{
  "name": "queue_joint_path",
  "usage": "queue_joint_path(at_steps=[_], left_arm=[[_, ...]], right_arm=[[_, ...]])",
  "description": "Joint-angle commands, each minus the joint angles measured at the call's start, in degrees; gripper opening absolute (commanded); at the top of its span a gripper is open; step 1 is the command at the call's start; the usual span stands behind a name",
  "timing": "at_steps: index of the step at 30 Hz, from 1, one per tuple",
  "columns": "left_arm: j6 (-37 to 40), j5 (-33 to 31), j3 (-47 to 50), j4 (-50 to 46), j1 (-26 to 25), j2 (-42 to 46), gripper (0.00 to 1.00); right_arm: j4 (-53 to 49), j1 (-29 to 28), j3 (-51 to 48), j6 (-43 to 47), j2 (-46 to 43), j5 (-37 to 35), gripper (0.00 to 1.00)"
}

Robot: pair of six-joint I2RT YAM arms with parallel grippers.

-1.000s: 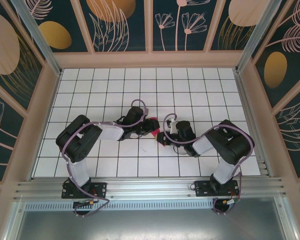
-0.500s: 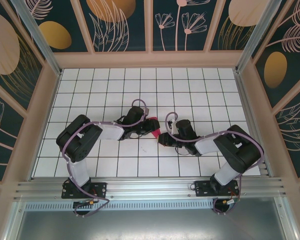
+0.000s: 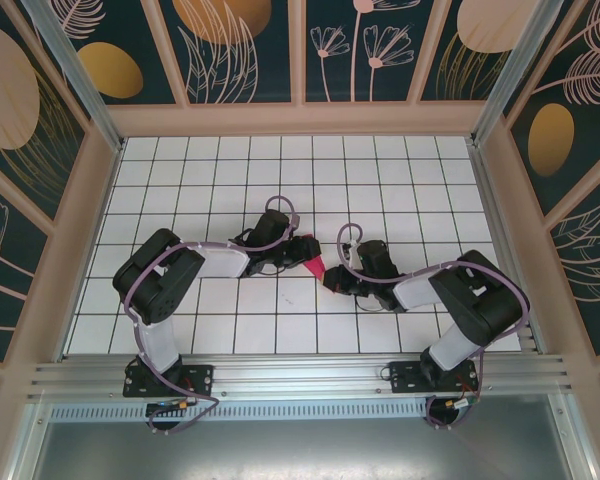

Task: Fold a paper plane with a square sheet of paper (pick it up from the middle)
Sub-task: Fold the wing for the fifth time at the center of the table.

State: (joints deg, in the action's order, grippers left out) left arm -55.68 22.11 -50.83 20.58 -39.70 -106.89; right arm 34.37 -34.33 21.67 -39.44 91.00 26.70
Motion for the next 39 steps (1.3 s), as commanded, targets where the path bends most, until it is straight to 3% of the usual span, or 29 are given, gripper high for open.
queue_joint_path(at_steps=[1, 8, 15, 27, 34, 39], left_arm=[[1.54, 0.48, -1.20, -2.05, -0.06, -1.79, 0.45], [1.75, 0.66, -2.02, -2.72, -0.10, -3.73, 0.44], [2.00, 0.63, -2.61, -3.25, -0.10, -4.31, 0.44], [2.85, 0.48, -3.31, -4.55, -0.11, -4.38, 0.44], [3.01, 0.87, -3.75, -4.47, -0.08, -3.97, 0.45], [3.37, 2.56, -3.66, -2.69, -0.04, 0.33, 0.52]], right_arm=[[-0.38, 0.59, -0.76, -0.63, 0.02, 1.67, 0.13], [-5.50, 0.82, 1.32, 0.54, -2.88, 1.68, 0.21], [-14.94, 0.83, 3.23, 6.65, -5.89, -3.41, 0.28], [-9.70, 2.59, 2.51, 4.68, -1.76, 2.41, 0.04], [-6.02, 2.66, 0.68, 1.17, -0.55, 4.95, 0.00], [-1.39, 4.18, -0.66, -2.21, -0.52, 7.26, 0.00]])
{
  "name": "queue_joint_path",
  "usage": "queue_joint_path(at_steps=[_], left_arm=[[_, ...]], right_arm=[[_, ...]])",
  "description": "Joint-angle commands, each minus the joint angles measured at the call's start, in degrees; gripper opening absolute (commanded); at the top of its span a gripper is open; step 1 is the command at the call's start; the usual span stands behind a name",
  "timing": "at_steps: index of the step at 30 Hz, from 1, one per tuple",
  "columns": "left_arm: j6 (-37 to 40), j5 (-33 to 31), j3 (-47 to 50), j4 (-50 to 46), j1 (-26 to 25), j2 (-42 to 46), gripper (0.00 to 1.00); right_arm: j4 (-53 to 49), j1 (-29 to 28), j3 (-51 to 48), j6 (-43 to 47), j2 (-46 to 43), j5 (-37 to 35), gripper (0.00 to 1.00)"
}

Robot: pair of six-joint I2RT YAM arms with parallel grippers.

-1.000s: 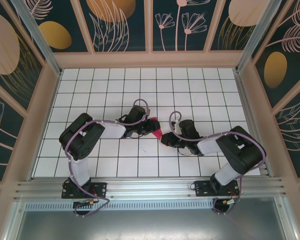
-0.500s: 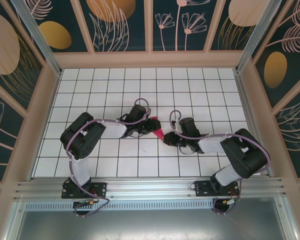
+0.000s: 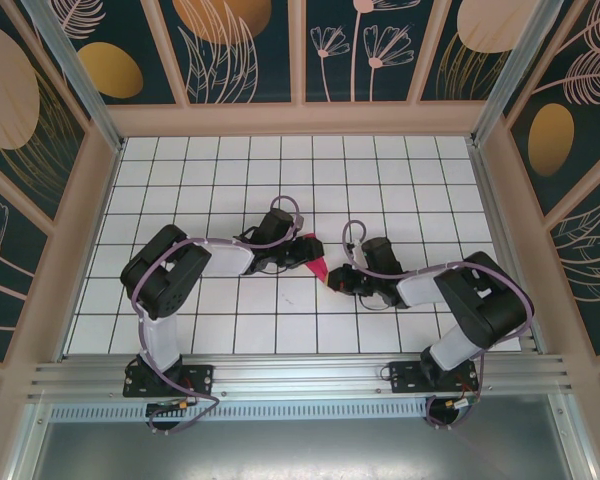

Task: Fold a paper plane with a square sheet of paper (pick it up from the middle)
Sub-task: Fold the wing for the fifth time at the center of the table.

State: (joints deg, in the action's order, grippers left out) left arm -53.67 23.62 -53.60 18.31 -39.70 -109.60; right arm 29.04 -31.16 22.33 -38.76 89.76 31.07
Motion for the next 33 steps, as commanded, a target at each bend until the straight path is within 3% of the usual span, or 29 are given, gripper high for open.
queue_joint_path(at_steps=[1, 8, 16, 23, 33], left_arm=[[1.31, 1.47, -0.80, -0.06, -0.10, 3.88, 0.53], [-0.93, 3.49, 2.94, 5.64, -0.24, 8.07, 0.57], [-1.09, 5.91, 1.97, 8.21, -2.03, 4.50, 0.57], [-0.32, 3.48, 0.81, 7.47, -2.31, 1.09, 0.56], [1.17, 2.15, -1.21, 6.15, -2.27, 0.56, 0.55]], right_arm=[[4.92, 1.02, -1.51, -3.63, 0.62, 3.25, 0.00], [10.59, 1.01, -2.02, -8.36, 1.08, 4.58, 0.00], [17.32, 1.01, -3.14, -13.51, 4.60, 4.77, 0.00], [16.91, 0.67, -3.22, -12.85, 4.84, 3.80, 0.01], [-1.81, -1.27, 0.82, 2.10, -5.12, -6.31, 0.34]])
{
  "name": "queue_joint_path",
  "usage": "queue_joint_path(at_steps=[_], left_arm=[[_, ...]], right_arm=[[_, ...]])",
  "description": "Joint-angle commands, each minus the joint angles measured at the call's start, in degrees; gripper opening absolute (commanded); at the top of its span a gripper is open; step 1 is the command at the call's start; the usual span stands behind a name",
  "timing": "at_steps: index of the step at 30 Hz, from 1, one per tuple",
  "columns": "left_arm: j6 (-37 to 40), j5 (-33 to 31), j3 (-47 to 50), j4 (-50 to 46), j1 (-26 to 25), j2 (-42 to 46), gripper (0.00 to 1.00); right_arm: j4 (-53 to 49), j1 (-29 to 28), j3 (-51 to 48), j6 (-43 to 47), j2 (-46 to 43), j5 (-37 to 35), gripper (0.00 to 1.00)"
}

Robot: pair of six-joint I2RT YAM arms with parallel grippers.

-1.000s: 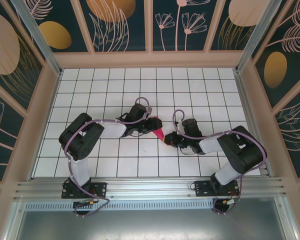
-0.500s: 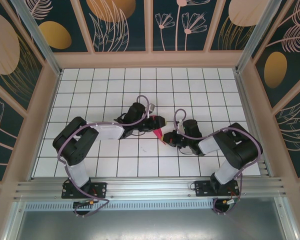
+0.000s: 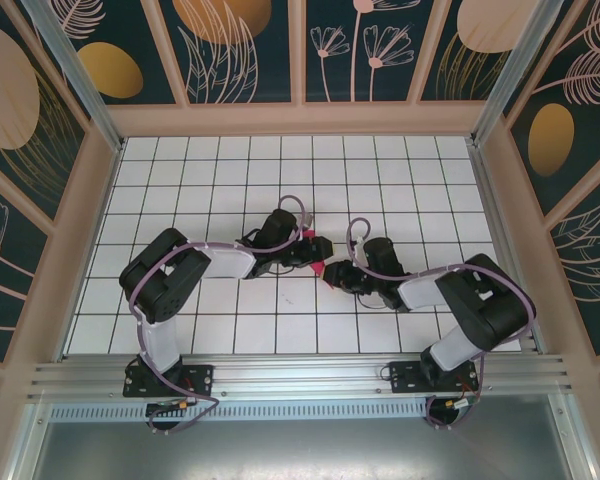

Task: Fold a paper plane with a square sheet of paper (pick it up from the middle)
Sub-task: Fold the wing for the fifth time at the center of the table.

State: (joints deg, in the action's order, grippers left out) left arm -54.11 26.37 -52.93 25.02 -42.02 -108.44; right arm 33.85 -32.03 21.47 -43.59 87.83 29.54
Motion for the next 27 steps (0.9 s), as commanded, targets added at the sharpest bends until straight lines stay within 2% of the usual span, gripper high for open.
queue_joint_path(at_steps=[1, 6, 10, 16, 27], left_arm=[[1.76, -0.47, -2.09, -0.82, 0.04, -0.63, 0.55], [2.10, -0.44, -2.47, -1.79, 0.07, -1.13, 0.55], [2.38, -0.44, -4.12, -2.55, 0.02, -1.83, 0.55], [2.51, -0.44, -4.82, -3.03, 0.01, -2.47, 0.55], [2.53, -0.45, -5.17, -3.35, 0.01, -2.69, 0.55]], right_arm=[[-7.78, -0.50, 1.96, 8.40, -4.01, -5.84, 0.37], [-12.91, -0.48, 4.22, 15.28, -5.56, -10.05, 0.41], [-14.26, -0.49, 5.94, 18.69, -4.05, -8.74, 0.43], [-11.83, -0.67, 6.96, 23.22, -1.81, -6.25, 0.46], [-8.90, -2.20, 8.55, 35.67, 1.18, -11.86, 0.49]])
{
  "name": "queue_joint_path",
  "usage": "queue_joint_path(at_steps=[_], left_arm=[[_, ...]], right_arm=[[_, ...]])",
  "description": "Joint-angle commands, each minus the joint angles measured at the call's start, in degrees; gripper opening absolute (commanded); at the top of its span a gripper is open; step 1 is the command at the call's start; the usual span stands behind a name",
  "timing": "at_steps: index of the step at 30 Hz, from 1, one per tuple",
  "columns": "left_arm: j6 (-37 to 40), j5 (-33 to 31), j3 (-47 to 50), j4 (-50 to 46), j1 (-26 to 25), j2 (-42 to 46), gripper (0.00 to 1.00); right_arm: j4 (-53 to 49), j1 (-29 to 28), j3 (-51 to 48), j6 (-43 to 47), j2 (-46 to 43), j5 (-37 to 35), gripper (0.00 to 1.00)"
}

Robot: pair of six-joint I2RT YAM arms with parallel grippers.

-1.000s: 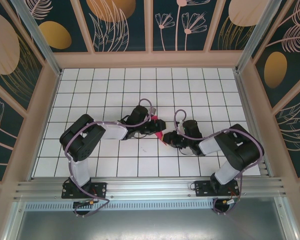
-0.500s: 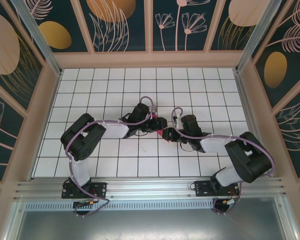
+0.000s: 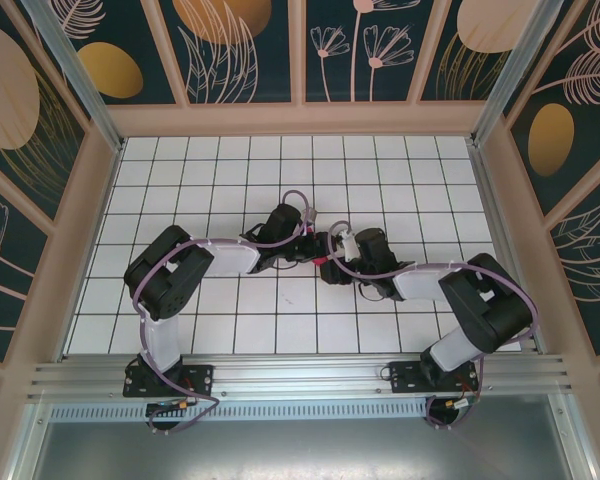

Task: Fold a paper plane with a square sheet of paper (pick it up from the middle)
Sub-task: Fold the wing for the fifth time at the center of the table.

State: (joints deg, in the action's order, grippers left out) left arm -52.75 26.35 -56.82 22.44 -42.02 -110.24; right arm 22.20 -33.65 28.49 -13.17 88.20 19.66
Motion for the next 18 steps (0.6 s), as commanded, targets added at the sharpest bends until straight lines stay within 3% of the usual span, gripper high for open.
queue_joint_path(at_steps=[1, 18], left_arm=[[1.12, -0.42, -1.34, -0.81, 0.09, -0.90, 0.55], [0.98, -0.39, -2.08, -1.07, 0.02, -1.13, 0.54]], right_arm=[[3.84, -0.63, 1.26, 6.01, 0.79, -1.91, 0.48], [12.40, -1.14, -3.04, 9.70, 2.23, 0.31, 0.47]])
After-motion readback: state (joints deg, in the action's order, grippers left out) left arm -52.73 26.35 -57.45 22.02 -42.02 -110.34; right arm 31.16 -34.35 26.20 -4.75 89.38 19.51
